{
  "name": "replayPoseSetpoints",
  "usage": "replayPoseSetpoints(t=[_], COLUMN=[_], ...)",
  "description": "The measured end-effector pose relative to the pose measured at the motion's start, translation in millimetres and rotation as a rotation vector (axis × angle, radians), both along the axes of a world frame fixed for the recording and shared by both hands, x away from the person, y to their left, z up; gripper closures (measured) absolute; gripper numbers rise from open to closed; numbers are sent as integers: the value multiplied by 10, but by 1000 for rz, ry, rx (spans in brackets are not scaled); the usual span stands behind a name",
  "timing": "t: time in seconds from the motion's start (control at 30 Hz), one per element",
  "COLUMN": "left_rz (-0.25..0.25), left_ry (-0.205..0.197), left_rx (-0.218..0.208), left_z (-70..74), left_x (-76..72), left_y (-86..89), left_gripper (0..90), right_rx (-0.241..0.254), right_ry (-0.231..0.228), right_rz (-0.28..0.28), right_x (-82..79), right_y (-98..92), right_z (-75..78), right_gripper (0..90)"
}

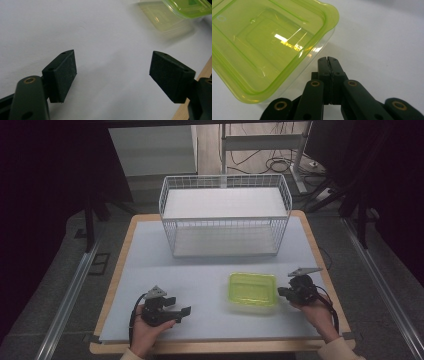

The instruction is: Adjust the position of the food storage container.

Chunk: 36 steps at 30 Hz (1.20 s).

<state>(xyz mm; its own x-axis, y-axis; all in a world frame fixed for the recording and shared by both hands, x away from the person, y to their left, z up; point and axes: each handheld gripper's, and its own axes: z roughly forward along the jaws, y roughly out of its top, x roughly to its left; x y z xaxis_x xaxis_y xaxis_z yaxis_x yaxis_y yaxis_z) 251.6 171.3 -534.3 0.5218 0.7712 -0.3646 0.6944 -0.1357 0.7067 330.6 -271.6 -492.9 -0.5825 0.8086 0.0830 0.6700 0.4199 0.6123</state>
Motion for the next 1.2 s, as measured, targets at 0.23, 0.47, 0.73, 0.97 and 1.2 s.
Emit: replayPoseSetpoints(t=[0.23, 0.47, 0.73, 0.97, 1.2], left_rz=[1, -2, -1, 0, -1], left_ry=[0, 2, 1, 0, 2], left_rx=[0, 2, 3, 2, 3], left_z=[1, 1, 1, 3, 0], left_x=[0, 0, 1, -1, 2], left_y=[1, 7, 11, 12, 12], left_gripper=[215, 215, 215, 215, 215], right_rx=[-81, -117, -139, -113, -102], right_ry=[-19, -14, -17, -1, 9], right_rz=[1, 7, 16, 45, 63], right_x=[14, 56, 95, 125, 148], right_y=[127, 232, 297, 376, 500], right_z=[37, 40, 19, -23, -53], right_gripper=[900, 900, 900, 900, 900])
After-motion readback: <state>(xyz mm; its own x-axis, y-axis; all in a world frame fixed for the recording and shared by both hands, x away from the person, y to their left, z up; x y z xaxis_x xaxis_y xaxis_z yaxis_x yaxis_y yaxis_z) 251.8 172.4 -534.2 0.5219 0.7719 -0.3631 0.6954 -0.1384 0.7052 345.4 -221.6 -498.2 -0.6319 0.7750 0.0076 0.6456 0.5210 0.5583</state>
